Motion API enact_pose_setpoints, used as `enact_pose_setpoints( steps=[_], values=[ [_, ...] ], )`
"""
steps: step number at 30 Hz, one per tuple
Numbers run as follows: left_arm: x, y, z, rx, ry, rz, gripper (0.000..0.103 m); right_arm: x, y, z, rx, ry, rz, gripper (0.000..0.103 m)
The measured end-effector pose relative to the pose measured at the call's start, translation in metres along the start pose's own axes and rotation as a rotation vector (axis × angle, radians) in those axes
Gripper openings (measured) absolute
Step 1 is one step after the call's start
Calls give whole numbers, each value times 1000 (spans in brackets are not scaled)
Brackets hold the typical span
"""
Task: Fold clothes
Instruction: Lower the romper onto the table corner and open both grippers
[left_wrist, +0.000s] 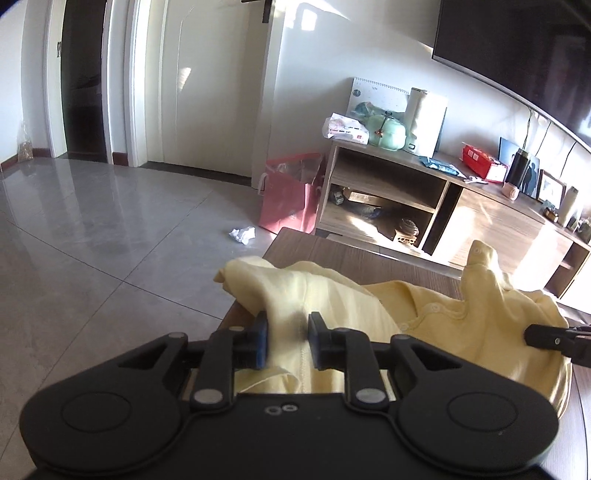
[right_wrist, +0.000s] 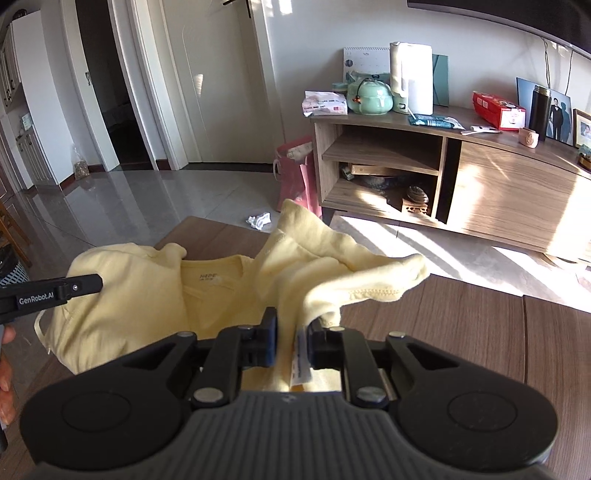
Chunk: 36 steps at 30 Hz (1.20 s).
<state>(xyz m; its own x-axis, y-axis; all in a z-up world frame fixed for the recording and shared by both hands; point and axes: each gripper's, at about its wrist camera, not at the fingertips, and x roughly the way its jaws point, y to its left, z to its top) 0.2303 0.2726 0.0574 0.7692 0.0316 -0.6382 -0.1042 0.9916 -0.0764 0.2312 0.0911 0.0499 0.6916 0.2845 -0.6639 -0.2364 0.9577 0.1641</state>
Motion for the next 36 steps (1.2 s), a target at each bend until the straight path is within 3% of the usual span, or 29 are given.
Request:
enact_pose_setpoints(
  steps=[2,3,5,9,13,18,24,31,36],
  values=[
    [-5,-4,0,31,0,19,26,-1,-1,-2,10,6,-22,29],
    [-7,-5,-1,45,2,31,27,-3,-2,-2,13,7,-34,42],
    [-11,-6,-2,68,9,50,28,-7,-3,-3,17,9,-60,52],
    [-24,-6,-5,110,-5,113,30,-17,-11,-7,43,11,-86,54],
    [-55,-11,-10,129,-85,135,30,-40,-29,-15,88,-29,-107,54],
    [-97,-47,-18,195,-151,81,30,-84,-44,-28,94,-79,-108,55],
    [-137,-105,-42,247,-177,-11,30,-148,-58,-60,85,-135,-115,58],
    [-171,-177,-117,348,-141,-145,33,-225,-78,-140,84,-156,-170,63],
    [-184,-206,-159,384,-101,-207,33,-256,-94,-193,118,-130,-233,64]
  ],
)
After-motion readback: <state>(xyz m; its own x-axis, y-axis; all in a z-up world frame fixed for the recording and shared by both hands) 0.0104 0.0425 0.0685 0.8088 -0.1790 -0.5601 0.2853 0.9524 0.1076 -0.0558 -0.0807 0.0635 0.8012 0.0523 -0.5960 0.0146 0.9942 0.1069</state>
